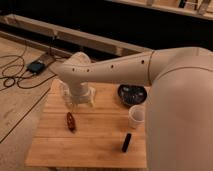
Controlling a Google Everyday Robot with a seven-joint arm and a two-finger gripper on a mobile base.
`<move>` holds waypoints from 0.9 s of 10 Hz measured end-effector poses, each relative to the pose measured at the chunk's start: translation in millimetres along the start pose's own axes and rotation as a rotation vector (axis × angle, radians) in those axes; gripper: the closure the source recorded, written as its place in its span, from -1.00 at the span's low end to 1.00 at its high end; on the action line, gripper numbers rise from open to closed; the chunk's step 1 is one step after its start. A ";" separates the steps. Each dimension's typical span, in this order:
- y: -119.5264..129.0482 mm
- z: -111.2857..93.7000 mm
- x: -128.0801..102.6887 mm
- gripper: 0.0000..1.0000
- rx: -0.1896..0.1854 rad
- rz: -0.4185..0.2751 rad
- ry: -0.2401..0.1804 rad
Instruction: Knock the eraser over
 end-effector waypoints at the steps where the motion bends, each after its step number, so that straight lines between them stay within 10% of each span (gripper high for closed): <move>1: -8.1 -2.2 1.5 -0.30 0.003 0.008 -0.001; 9: -130.8 -3.5 66.6 -0.30 0.106 0.242 0.010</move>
